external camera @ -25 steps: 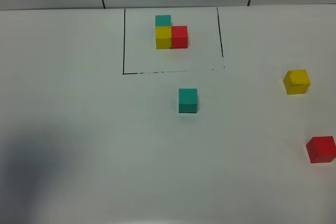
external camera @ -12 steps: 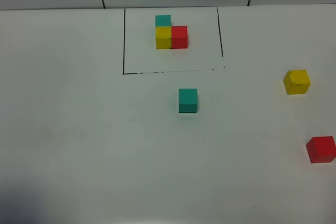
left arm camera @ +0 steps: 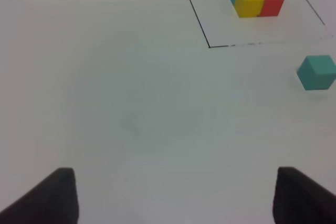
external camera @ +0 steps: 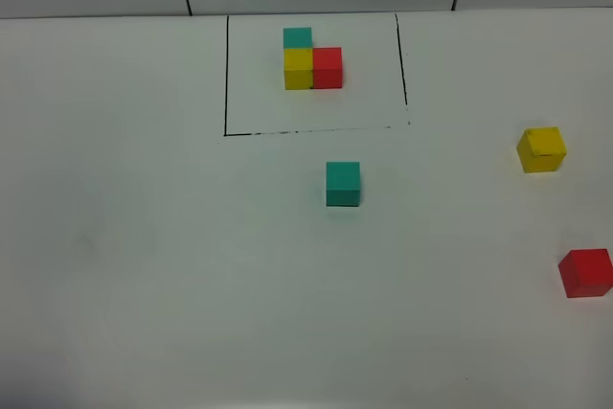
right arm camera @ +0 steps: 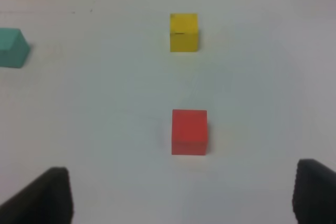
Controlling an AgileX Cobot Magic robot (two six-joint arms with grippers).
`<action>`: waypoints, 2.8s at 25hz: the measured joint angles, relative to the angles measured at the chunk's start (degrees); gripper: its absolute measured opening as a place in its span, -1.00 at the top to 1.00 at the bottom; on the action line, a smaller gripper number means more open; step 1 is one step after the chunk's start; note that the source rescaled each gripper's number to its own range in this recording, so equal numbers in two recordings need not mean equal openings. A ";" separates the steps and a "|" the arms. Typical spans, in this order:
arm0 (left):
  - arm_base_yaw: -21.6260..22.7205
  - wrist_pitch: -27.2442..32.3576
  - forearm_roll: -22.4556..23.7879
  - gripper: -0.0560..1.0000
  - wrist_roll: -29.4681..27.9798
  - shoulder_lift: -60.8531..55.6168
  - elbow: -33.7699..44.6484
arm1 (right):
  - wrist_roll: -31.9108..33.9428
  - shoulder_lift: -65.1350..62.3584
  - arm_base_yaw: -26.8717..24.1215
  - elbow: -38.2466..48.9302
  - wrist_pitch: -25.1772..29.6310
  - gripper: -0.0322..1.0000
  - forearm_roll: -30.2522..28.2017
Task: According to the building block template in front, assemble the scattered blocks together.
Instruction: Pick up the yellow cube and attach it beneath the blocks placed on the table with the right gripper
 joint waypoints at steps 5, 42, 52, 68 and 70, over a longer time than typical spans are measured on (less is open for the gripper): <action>0.00 2.05 0.36 -0.94 0.00 -0.93 1.00 | 0.00 0.00 0.00 0.00 0.00 -0.48 0.00; 0.00 2.57 3.17 -0.93 -2.37 -0.99 1.19 | 0.00 0.00 0.00 0.00 0.00 -0.48 0.02; 0.00 2.57 3.17 -0.93 -2.37 -0.99 1.19 | 0.00 0.00 0.00 0.00 0.00 -0.48 0.07; 0.00 2.57 3.17 -0.93 -2.37 -0.99 1.19 | 0.00 0.00 0.00 0.00 0.00 -0.48 0.49; 0.00 2.57 3.17 -0.93 -2.37 -0.99 1.19 | 0.00 0.00 0.00 0.00 0.00 -0.48 0.51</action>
